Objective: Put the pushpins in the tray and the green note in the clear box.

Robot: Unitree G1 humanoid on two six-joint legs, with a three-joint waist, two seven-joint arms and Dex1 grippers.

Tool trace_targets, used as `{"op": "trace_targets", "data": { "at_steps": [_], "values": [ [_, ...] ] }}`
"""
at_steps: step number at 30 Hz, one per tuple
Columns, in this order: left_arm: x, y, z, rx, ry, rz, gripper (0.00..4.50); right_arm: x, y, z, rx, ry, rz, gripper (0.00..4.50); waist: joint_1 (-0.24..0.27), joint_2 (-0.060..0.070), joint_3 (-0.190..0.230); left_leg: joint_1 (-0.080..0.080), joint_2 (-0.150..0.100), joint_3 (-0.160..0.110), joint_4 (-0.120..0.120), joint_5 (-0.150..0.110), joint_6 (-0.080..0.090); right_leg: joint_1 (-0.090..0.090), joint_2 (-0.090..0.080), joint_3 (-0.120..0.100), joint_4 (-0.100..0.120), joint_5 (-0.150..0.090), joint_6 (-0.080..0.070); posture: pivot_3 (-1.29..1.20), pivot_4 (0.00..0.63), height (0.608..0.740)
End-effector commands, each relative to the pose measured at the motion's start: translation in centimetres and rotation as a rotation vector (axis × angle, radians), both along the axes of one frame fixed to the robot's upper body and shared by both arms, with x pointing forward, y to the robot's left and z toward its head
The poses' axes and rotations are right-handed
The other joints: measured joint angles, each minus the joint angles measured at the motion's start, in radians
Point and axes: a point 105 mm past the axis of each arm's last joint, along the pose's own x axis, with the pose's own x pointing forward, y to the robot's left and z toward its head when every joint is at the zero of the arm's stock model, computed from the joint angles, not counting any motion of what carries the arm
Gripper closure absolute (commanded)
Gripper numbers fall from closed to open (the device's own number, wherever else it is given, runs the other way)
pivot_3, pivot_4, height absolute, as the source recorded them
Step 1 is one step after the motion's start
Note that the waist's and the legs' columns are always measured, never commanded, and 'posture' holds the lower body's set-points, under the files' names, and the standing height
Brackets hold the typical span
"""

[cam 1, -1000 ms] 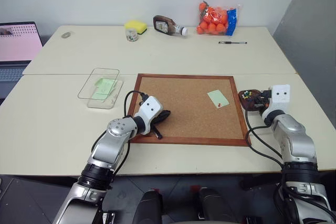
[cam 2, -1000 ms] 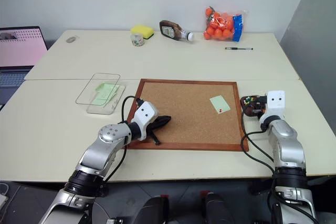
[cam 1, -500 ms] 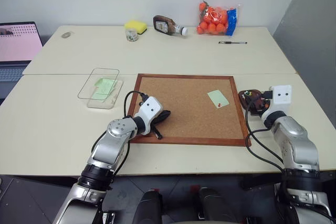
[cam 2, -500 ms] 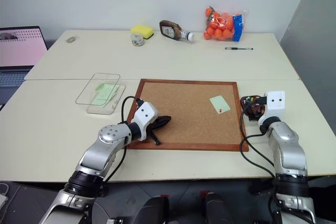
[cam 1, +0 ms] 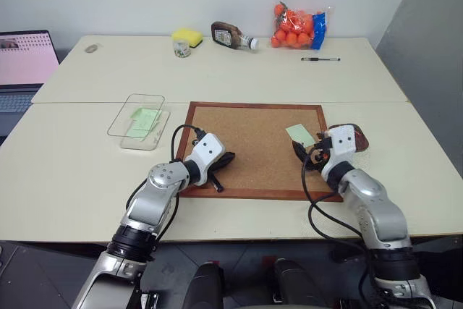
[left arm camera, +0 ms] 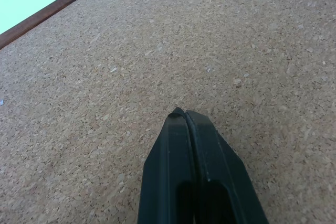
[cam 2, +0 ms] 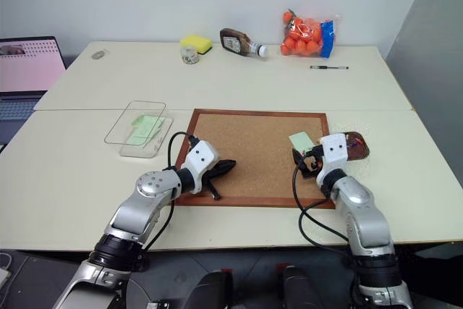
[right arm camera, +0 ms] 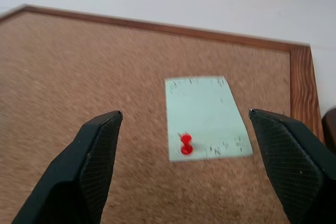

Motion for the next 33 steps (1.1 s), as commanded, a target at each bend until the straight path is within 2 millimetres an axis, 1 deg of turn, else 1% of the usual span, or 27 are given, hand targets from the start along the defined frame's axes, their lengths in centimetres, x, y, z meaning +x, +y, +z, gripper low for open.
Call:
{"op": "trace_targets", "data": {
  "at_steps": [1,5,8,11,12,15,18,21,23,25,26,30,33],
  "values": [
    [-0.4,0.6,-1.9,0.05,0.062,0.014,4.5,0.7,0.2,1.5,-0.004,-0.069,0.002,0.41,0.0,0.0,0.0,0.0,0.0,0.0,0.0,0.0,0.0,0.0,0.0,0.0,0.0,0.0,0.0,0.0,0.15,0.74],
    [-0.4,0.6,-1.9,0.049,0.061,0.017,4.5,1.3,0.1,1.0,0.0,-0.053,-0.013,0.41,0.0,0.0,0.0,0.0,0.0,0.0,0.0,0.0,0.0,0.0,0.0,0.0,0.0,0.0,0.0,0.0,0.15,0.74],
    [-0.5,0.6,-2.0,0.049,0.063,0.018,4.5,1.4,0.3,0.7,-0.017,-0.05,-0.007,0.85,0.0,0.0,0.0,0.0,0.0,0.0,0.0,0.0,0.0,0.0,0.0,0.0,0.0,0.0,0.0,0.0,0.15,0.74],
    [-0.5,0.6,-2.1,0.047,0.064,0.018,4.5,1.5,0.2,0.4,-0.027,-0.044,-0.01,1.5,0.0,0.0,0.0,0.0,0.0,0.0,0.0,0.0,0.0,0.0,0.0,0.0,0.0,0.0,0.0,0.0,0.15,0.74],
    [-0.5,0.5,-2.0,0.046,0.064,0.018,4.5,1.5,0.2,0.3,-0.028,-0.042,-0.013,1.64,0.0,0.0,0.0,0.0,0.0,0.0,0.0,0.0,0.0,0.0,0.0,0.0,0.0,0.0,0.0,0.0,0.15,0.74],
    [-0.5,0.5,-2.0,0.045,0.064,0.018,4.5,1.5,0.0,0.2,-0.033,-0.041,-0.018,2.23,0.0,0.0,0.0,0.0,0.0,0.0,0.0,0.0,0.0,0.0,0.0,0.0,0.0,0.0,0.0,0.0,0.15,0.74],
    [-0.5,0.5,-2.0,0.043,0.064,0.018,4.5,1.5,0.0,0.3,-0.037,-0.045,-0.021,2.9,0.0,0.0,0.0,0.0,0.0,0.0,0.0,0.0,0.0,0.0,0.0,0.0,0.0,0.0,0.0,0.0,0.15,0.74],
    [-0.5,0.4,-2.0,0.043,0.064,0.018,4.5,1.5,0.1,0.3,-0.043,-0.052,-0.017,3.58,0.0,0.0,0.0,0.0,0.0,0.0,0.0,0.0,0.0,0.0,0.0,0.0,0.0,0.0,0.0,0.0,0.15,0.74],
    [-0.5,0.4,-2.0,0.042,0.065,0.018,4.5,1.4,0.2,0.4,-0.049,-0.057,-0.01,3.88,0.0,0.0,0.0,0.0,0.0,0.0,0.0,0.0,0.0,0.0,0.0,0.0,0.0,0.0,0.0,0.0,0.15,0.74],
    [-0.5,0.3,-2.1,0.042,0.065,0.018,4.5,1.3,0.4,0.4,-0.052,-0.063,0.002,4.31,0.0,0.0,0.0,0.0,0.0,0.0,0.0,0.0,0.0,0.0,0.0,0.0,0.0,0.0,0.0,0.0,0.15,0.74],
    [-0.5,0.3,-2.1,0.041,0.066,0.018,4.5,1.3,0.5,0.5,-0.048,-0.065,0.009,4.44,0.0,0.0,0.0,0.0,0.0,0.0,0.0,0.0,0.0,0.0,0.0,0.0,0.0,0.0,0.0,0.0,0.15,0.74],
    [-0.5,0.3,-2.1,0.039,0.067,0.017,4.5,1.3,0.7,1.1,-0.019,-0.086,0.029,4.44,0.0,0.0,0.0,0.0,0.0,0.0,0.0,0.0,0.0,0.0,0.0,0.0,0.0,0.0,0.0,0.0,0.15,0.74],
    [-0.5,0.2,-2.1,0.041,0.067,0.017,4.5,1.3,0.9,2.5,-0.001,-0.138,0.044,4.44,0.0,0.0,0.0,0.0,0.0,0.0,0.0,0.0,0.0,0.0,0.0,0.0,0.0,0.0,0.0,0.0,0.15,0.74]
  ]
}}
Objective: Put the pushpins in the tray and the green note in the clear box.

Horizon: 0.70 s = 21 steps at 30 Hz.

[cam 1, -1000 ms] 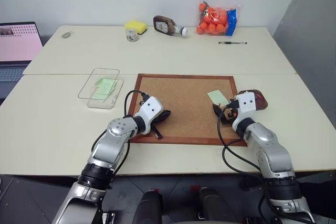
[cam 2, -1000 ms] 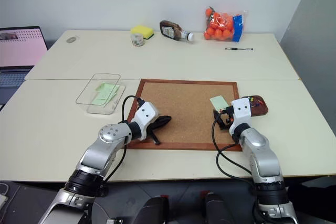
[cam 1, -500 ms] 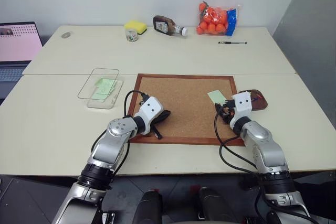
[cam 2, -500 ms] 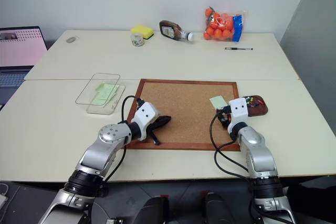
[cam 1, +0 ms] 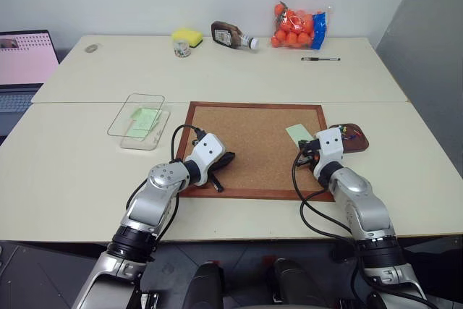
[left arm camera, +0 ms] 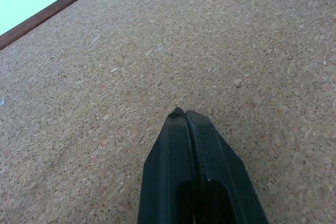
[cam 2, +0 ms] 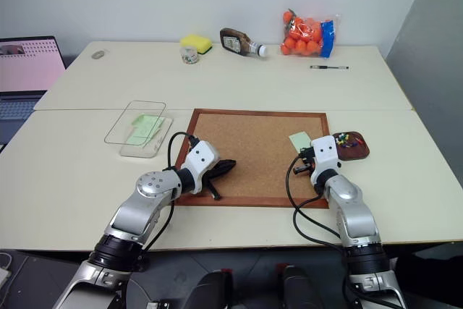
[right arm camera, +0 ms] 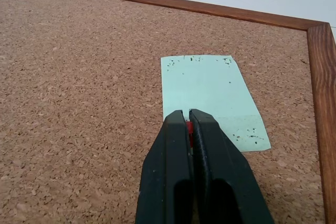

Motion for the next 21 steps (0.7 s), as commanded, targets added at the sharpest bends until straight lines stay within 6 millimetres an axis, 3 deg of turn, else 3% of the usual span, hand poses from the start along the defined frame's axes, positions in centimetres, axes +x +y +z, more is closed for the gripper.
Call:
{"op": "trace_targets", "data": {
  "at_steps": [1,11,15,20,21],
  "values": [
    [-0.5,0.2,-2.1,0.041,0.072,0.01,4.5,0.3,0.0,4.0,0.039,-0.155,0.024,4.44,0.0,0.0,0.0,0.0,0.0,0.0,0.0,0.0,0.0,0.0,0.0,0.0,0.0,0.0,0.0,0.0,0.15,0.74],
    [-0.4,0.2,-2.2,0.035,0.077,0.017,4.5,0.2,0.2,7.8,0.048,-0.286,0.069,4.44,0.0,0.0,0.0,0.0,0.0,0.0,0.0,0.0,0.0,0.0,0.0,0.0,0.0,0.0,0.0,0.0,0.15,0.74],
    [-0.2,0.2,-1.9,0.02,0.061,0.023,4.5,0.1,0.5,8.2,0.038,-0.292,0.091,4.44,0.001,0.0,0.0,0.0,0.0,0.0,0.0,0.0,0.0,0.0,0.0,0.0,0.0,0.0,0.0,0.0,0.15,0.74],
    [1.2,0.2,1.2,-0.066,0.001,0.053,4.5,-0.5,1.3,8.6,0.021,-0.299,0.139,4.44,0.001,0.0,0.0,0.0,0.0,0.0,0.0,0.0,0.0,0.0,0.0,0.0,0.0,0.0,0.0,0.0,0.15,0.74],
    [1.5,0.2,2.0,-0.093,-0.01,0.054,4.13,-0.5,1.4,8.6,0.019,-0.297,0.144,4.5,0.001,0.0,0.0,0.0,0.0,0.0,0.0,0.0,0.0,0.0,0.0,0.0,0.0,0.0,0.0,0.0,0.15,0.74]
  ]
}}
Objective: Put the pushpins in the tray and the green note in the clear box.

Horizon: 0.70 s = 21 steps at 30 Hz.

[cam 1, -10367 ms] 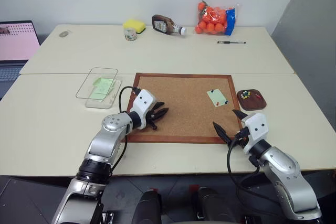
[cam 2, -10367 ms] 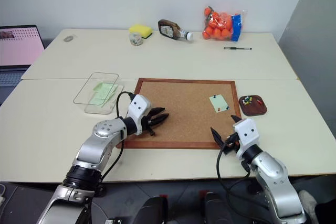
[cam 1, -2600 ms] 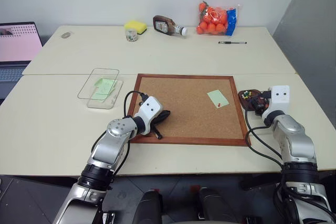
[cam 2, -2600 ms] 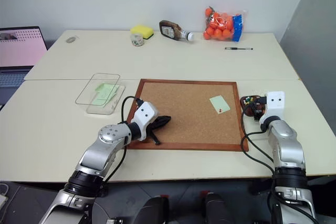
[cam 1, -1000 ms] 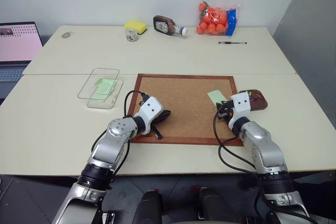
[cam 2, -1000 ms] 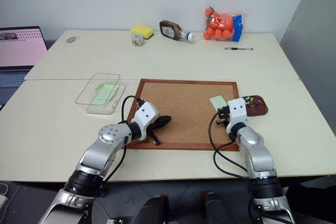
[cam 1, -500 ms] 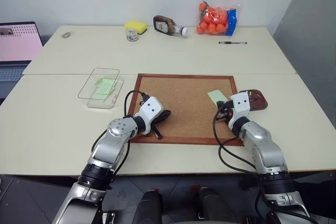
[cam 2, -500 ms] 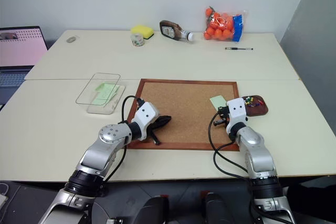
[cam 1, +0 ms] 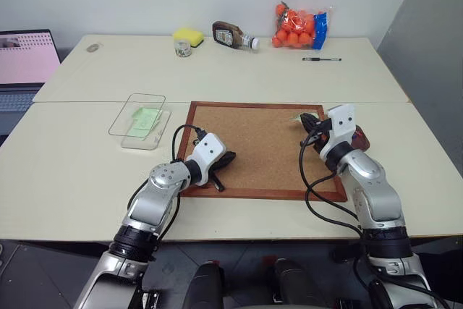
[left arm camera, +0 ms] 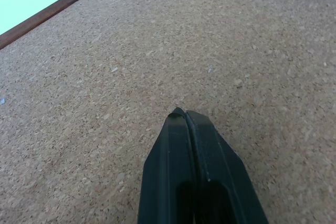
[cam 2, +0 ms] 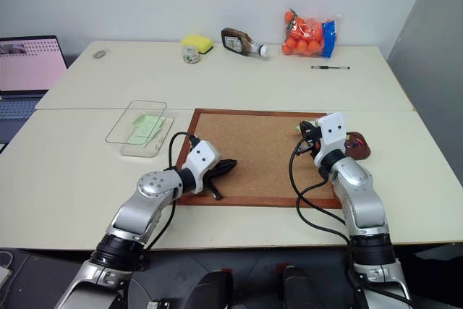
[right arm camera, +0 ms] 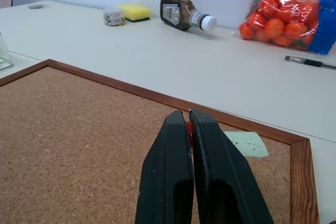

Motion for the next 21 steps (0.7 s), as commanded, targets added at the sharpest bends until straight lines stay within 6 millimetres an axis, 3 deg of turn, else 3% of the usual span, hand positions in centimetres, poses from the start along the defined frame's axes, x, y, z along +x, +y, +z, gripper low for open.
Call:
{"op": "trace_targets", "data": {
  "at_steps": [1,10,15,19,21],
  "values": [
    [1.3,0.3,2.6,-0.084,-0.032,0.028,4.07,-0.7,0.7,1.8,-0.004,-0.061,0.045,4.5,0.0,0.0,0.0,0.0,0.0,0.0,0.0,0.0,0.0,0.0,0.0,0.0,0.0,0.0,0.0,0.0,0.15,0.74],
    [0.5,-2.0,7.2,-0.075,-0.255,-0.264,2.35,-1.1,1.3,2.1,0.032,-0.023,0.092,4.5,0.0,-0.001,0.001,-0.002,0.0,-0.001,-0.001,0.0,0.0,-0.001,0.0,-0.001,-0.001,0.0,-0.001,0.0,0.15,0.74],
    [1.9,-2.9,9.4,-0.082,-0.394,-0.279,1.35,-1.8,2.3,2.3,0.03,0.007,0.155,4.5,0.0,-0.002,0.002,-0.002,0.0,-0.001,-0.001,0.0,0.0,-0.001,0.0,-0.001,-0.001,0.0,-0.001,0.0,0.15,0.74],
    [2.7,-3.6,9.8,-0.109,-0.409,-0.299,0.6,-2.3,3.1,2.8,0.043,0.035,0.193,4.5,0.0,-0.002,0.002,-0.003,0.0,-0.001,-0.001,0.0,0.0,-0.001,0.0,-0.001,-0.001,0.0,-0.001,0.0,0.15,0.74],
    [2.9,-4.2,9.7,-0.115,-0.407,-0.319,0.6,-2.4,3.5,3.0,0.044,0.048,0.207,4.5,-0.001,-0.002,0.002,-0.003,0.0,-0.001,-0.001,0.0,0.0,-0.001,0.0,-0.001,-0.001,-0.001,-0.001,0.0,0.15,0.74]
  ]
}}
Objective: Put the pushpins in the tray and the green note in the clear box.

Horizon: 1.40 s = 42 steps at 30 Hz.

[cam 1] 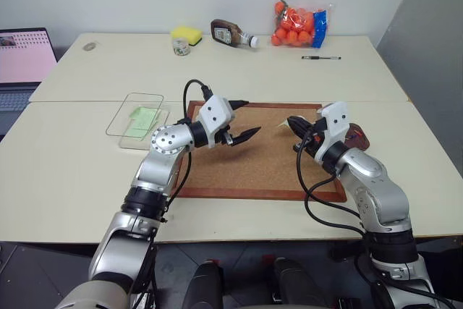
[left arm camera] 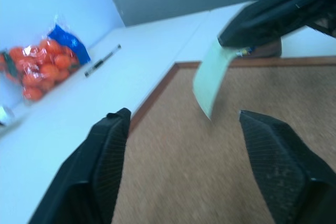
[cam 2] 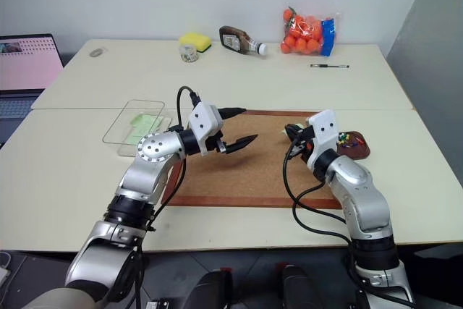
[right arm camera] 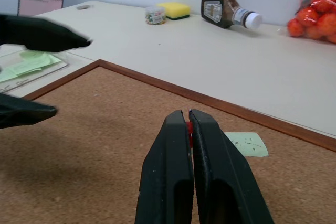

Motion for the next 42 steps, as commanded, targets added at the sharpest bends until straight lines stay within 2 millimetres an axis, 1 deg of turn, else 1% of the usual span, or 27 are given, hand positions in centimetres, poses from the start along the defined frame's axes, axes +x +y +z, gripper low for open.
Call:
{"op": "trace_targets", "data": {
  "at_steps": [1,7,12,17,21,28,35,36,40,41,42],
  "values": [
    [0.3,-1.0,1.0,-0.018,-0.041,-0.043,0.6,-0.7,1.2,2.1,0.009,-0.036,0.057,4.5,-0.002,0.0,0.0,0.0,0.0,0.0,0.0,0.0,0.0,0.0,0.0,0.0,0.0,0.0,0.0,0.0,0.15,0.74],
    [0.0,-2.4,0.6,0.022,-0.051,-0.121,0.6,-1.0,1.9,2.8,0.024,-0.014,0.079,4.5,-0.002,0.0,0.0,0.0,0.0,0.0,0.0,0.0,0.0,0.0,0.0,0.0,0.0,0.0,0.0,0.0,0.15,0.74],
    [0.0,-3.1,0.4,0.052,-0.069,-0.157,0.6,-1.0,2.0,3.3,0.048,0.004,0.074,4.5,-0.001,0.0,0.0,0.0,0.0,0.0,0.0,0.0,0.0,0.0,0.0,0.0,0.0,0.0,0.0,0.0,0.15,0.74],
    [0.5,-3.3,-0.2,0.091,-0.097,-0.136,0.6,-1.2,2.3,3.4,0.063,0.017,0.082,4.5,-0.001,0.0,0.0,0.0,0.0,0.0,0.0,0.0,0.0,0.0,0.0,0.0,0.0,0.0,0.0,0.0,0.15,0.74],
    [1.1,-3.8,-0.2,0.072,-0.107,-0.112,0.6,-1.4,2.6,3.4,0.069,0.022,0.097,4.5,-0.001,0.0,0.0,-0.001,0.0,0.0,0.0,0.0,0.0,0.0,0.0,-0.001,0.0,0.0,0.0,0.0,0.15,0.74],
    [1.4,-4.3,-1.0,0.098,-0.119,-0.101,0.6,-1.4,2.8,3.8,0.091,0.021,0.106,4.5,-0.002,0.0,0.0,-0.001,0.0,-0.001,0.0,0.0,0.0,0.0,0.001,-0.001,0.0,0.0,0.0,0.0,0.15,0.74],
    [1.8,-4.4,-1.5,0.099,-0.116,-0.069,1.86,-1.4,2.8,4.1,0.118,0.019,0.1,4.5,-0.002,-0.001,0.0,-0.001,0.0,-0.001,0.0,0.0,0.0,0.0,0.001,-0.001,0.0,0.0,0.0,0.0,0.15,0.74],
    [1.9,-4.3,-1.5,0.095,-0.113,-0.062,2.17,-1.5,2.8,4.1,0.119,0.02,0.099,4.5,-0.002,-0.001,0.0,-0.001,0.0,-0.001,0.0,0.0,0.0,0.0,0.001,-0.001,0.0,0.0,0.0,0.0,0.15,0.74],
    [2.2,-4.1,-1.5,0.078,-0.102,-0.043,3.01,-1.5,2.8,4.1,0.125,0.024,0.098,4.5,-0.002,-0.001,0.0,-0.001,0.0,-0.001,0.0,0.0,0.0,0.0,0.001,-0.001,0.0,0.0,0.0,0.0,0.15,0.74],
    [2.2,-4.1,-1.4,0.069,-0.097,-0.044,3.18,-1.5,2.8,4.1,0.126,0.024,0.099,4.5,-0.002,-0.001,0.0,-0.001,0.0,-0.001,0.0,0.0,0.0,0.0,0.001,-0.001,0.0,0.0,0.0,0.0,0.15,0.74],
    [2.1,-4.2,-1.4,0.065,-0.093,-0.047,3.22,-1.6,2.8,4.1,0.125,0.025,0.101,4.5,-0.002,-0.001,0.0,-0.001,0.0,-0.001,0.0,0.0,0.0,0.0,0.001,-0.001,0.0,0.0,0.0,0.0,0.15,0.74]
  ]
}}
